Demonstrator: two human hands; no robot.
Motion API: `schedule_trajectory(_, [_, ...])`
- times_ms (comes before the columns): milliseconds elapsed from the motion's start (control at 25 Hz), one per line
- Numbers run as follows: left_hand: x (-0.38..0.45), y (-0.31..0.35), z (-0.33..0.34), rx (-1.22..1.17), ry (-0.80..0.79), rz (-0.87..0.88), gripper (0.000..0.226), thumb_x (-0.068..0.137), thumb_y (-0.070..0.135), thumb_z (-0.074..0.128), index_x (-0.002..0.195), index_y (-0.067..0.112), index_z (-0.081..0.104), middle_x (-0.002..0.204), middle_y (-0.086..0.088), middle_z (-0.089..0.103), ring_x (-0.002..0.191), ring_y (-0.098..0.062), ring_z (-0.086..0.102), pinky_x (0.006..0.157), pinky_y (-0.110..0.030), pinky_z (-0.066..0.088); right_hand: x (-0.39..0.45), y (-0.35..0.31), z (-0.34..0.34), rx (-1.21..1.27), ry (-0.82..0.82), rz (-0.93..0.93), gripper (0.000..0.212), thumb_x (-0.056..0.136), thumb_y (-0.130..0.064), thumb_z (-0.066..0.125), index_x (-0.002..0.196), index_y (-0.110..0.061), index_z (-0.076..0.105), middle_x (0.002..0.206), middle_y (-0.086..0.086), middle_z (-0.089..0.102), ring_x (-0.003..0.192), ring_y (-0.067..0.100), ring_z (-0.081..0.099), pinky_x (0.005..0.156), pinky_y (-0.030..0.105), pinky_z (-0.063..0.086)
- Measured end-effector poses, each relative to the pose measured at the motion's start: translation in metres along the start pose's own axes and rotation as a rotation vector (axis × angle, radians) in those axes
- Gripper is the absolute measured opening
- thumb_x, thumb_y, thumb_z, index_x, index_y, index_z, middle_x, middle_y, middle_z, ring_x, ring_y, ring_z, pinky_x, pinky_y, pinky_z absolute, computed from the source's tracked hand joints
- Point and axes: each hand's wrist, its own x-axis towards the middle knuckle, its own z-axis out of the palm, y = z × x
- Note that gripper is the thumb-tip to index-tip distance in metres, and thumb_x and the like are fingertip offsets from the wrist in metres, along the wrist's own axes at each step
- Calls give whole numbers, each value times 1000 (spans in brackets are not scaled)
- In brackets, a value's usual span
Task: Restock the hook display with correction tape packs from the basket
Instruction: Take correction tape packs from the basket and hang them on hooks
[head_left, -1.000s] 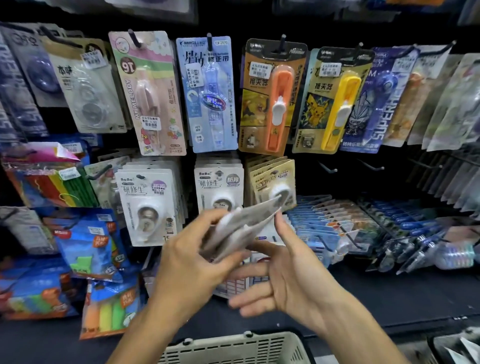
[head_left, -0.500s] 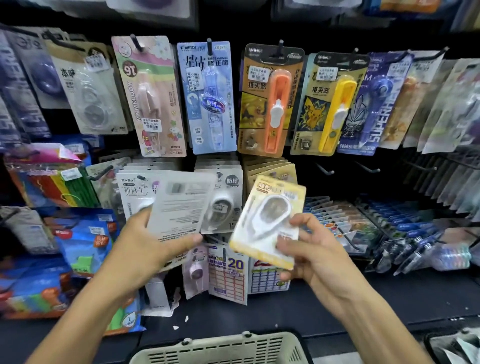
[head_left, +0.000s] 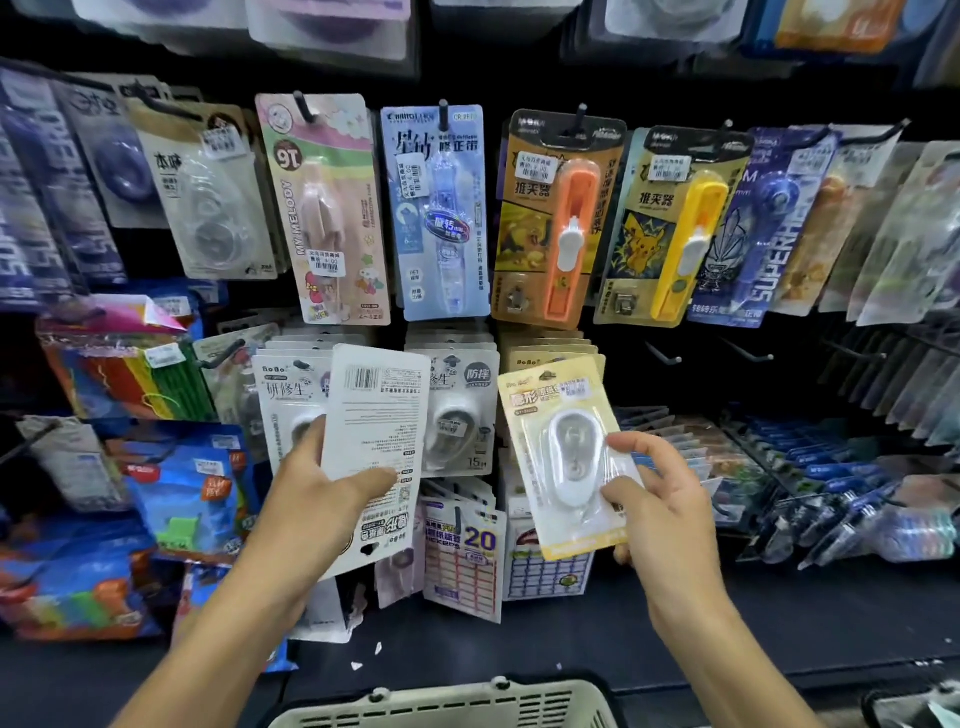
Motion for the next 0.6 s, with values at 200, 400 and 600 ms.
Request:
schedule_trajectory(200, [-4,3,2,48,-51,64,49,88,3,69,96,51,64,96,31,73,85,11,68,78,-25,47,2,4,-1,2,98,-10,47,93,-1,55,105,-44,66,87,5,70,48,20,37,46,37,37])
schedule_trajectory(400, [-9,2,5,365,-90,321,57,84,-9,66,101,45,57,102,30,62,93,3,59,71,-26,45,3,3,0,-28,82,9,39,97,-11,64,120,-43,68,128,-11,65,40,17,47,45,29,48])
schedule_trajectory(600, [-14,0,10,546,-10,573,74,55,-25,61,94,37,53,107,24,57,98,-11,59,72,-42,54,0,-2,-8,-194,133,-103,37,93,-13,68,107,-47,69,72,-29,70,84,12,30,53,41,56])
